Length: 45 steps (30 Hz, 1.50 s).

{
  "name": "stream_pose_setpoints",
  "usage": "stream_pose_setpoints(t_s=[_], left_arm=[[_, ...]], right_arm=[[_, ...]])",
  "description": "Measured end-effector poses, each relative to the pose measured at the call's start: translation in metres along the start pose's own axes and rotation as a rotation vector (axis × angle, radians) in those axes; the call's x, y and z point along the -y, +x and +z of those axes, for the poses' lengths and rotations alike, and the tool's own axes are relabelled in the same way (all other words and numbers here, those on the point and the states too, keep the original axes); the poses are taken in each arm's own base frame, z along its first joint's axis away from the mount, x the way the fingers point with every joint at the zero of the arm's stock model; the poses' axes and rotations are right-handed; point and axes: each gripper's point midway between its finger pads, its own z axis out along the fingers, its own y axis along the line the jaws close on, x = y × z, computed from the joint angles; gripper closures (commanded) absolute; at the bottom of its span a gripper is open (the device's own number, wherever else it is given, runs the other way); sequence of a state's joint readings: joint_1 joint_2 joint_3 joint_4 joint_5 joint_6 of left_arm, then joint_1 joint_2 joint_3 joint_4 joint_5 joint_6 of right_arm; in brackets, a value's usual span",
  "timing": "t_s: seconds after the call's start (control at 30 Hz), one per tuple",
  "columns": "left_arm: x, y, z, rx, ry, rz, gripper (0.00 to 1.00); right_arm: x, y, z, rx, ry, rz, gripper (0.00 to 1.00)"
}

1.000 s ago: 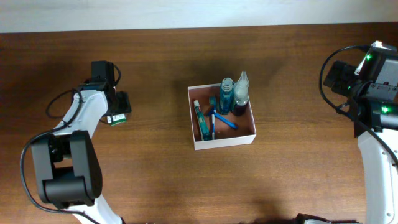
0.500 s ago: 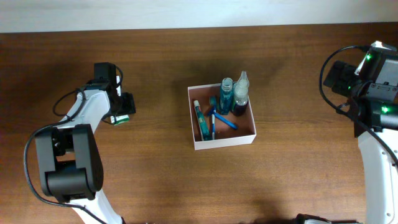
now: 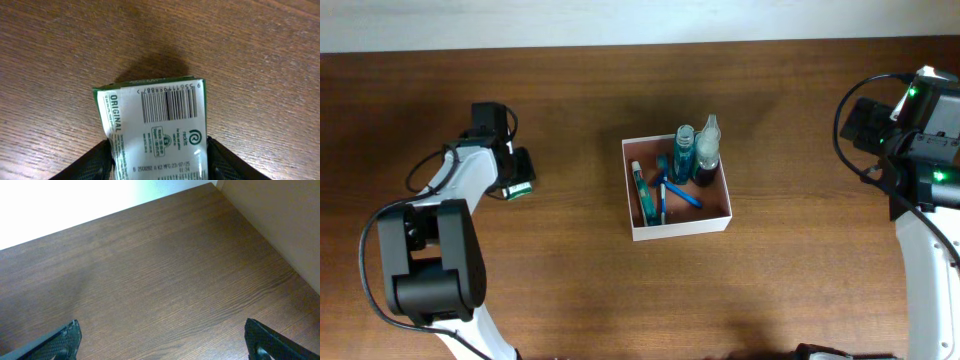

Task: Pack container
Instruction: 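Lower the left gripper onto the soap bar and close on it, then lift the soap bar and carry it over the pink box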

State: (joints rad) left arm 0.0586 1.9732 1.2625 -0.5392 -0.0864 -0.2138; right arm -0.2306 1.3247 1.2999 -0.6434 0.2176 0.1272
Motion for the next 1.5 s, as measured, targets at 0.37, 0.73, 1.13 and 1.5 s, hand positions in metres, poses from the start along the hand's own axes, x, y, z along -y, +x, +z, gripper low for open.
stream_pose_setpoints(t_s=[0.37, 0.73, 1.13, 1.5], left_arm=[[-0.001, 0.008, 0.004, -0.015, -0.003, -0.025, 0.63], [-0.002, 0.003, -0.007, -0.027, -0.015, -0.027, 0.83], [0.114, -0.046, -0.173, 0.310, 0.345, 0.096, 0.85], [0.241, 0.013, -0.201, 0.284, 0.567, 0.251, 0.86]], right_arm=[[0.000, 0.000, 0.000, 0.000, 0.000, 0.000, 0.01], [0.000, 0.000, 0.000, 0.000, 0.000, 0.000, 0.01], [0.000, 0.000, 0.000, 0.000, 0.000, 0.000, 0.01], [0.000, 0.000, 0.000, 0.000, 0.000, 0.000, 0.01]])
